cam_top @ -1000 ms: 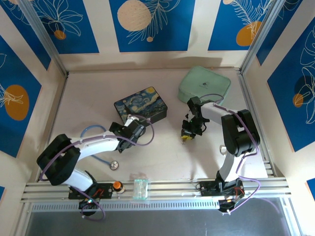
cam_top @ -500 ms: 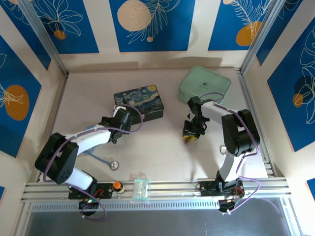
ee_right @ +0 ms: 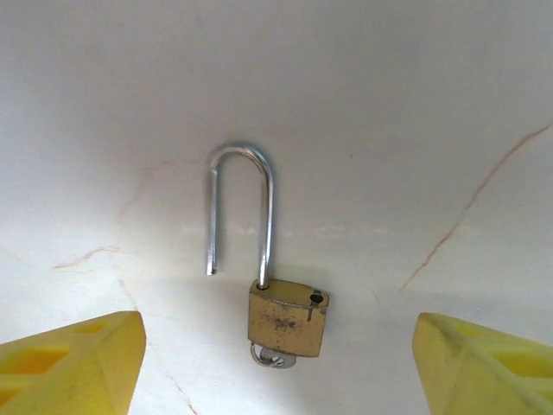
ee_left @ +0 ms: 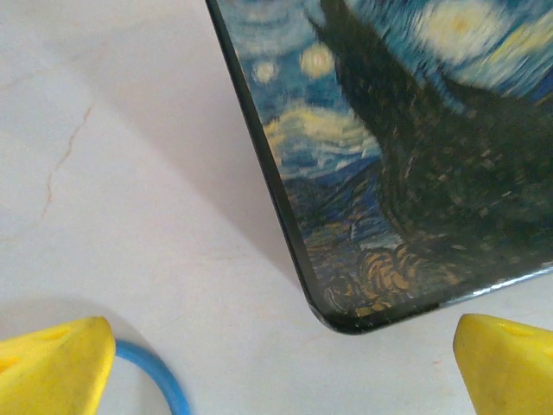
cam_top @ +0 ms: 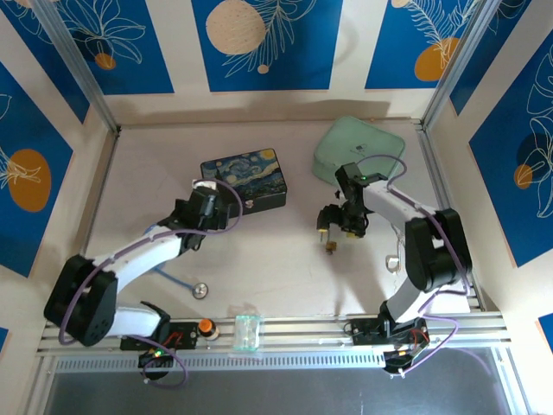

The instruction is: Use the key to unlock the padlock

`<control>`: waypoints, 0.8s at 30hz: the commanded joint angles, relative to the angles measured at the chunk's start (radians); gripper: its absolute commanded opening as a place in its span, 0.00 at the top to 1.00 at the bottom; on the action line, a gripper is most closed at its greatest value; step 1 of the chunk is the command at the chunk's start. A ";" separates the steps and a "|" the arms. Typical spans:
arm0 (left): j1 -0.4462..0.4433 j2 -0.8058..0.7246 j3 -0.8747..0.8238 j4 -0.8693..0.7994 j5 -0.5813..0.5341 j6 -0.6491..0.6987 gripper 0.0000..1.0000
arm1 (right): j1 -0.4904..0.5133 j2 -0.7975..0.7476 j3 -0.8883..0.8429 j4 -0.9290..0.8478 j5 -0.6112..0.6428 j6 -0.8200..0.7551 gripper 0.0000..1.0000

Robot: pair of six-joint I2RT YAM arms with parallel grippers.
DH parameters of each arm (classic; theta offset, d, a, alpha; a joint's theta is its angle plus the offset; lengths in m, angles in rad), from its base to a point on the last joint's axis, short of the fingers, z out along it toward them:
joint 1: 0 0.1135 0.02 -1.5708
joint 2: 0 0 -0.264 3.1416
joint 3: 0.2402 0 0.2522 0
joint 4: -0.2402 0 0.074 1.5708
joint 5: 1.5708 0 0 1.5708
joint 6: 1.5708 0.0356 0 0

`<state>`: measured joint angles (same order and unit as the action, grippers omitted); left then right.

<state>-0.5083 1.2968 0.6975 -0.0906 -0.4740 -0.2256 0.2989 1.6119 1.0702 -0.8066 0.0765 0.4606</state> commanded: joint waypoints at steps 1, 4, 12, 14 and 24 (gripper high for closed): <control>0.020 -0.108 -0.058 0.047 0.038 0.012 0.00 | -0.007 -0.094 -0.009 0.055 0.095 0.000 0.18; 0.060 -0.188 -0.096 0.070 0.003 -0.028 0.00 | -0.006 -0.197 -0.066 0.188 0.203 -0.033 0.17; 0.245 -0.168 -0.185 0.283 -0.122 0.089 0.01 | -0.095 -0.367 -0.398 0.806 0.327 -0.241 0.08; 0.290 -0.151 -0.284 0.500 -0.089 0.170 0.01 | -0.122 -0.345 -0.487 0.981 0.349 -0.300 0.06; 0.462 0.065 -0.331 0.819 0.196 0.149 0.01 | -0.245 -0.241 -0.643 1.460 0.221 -0.359 0.07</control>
<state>-0.1009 1.3396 0.3538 0.5686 -0.4129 -0.0696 0.0746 1.3590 0.4328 0.4145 0.3515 0.1379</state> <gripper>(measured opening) 0.994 0.931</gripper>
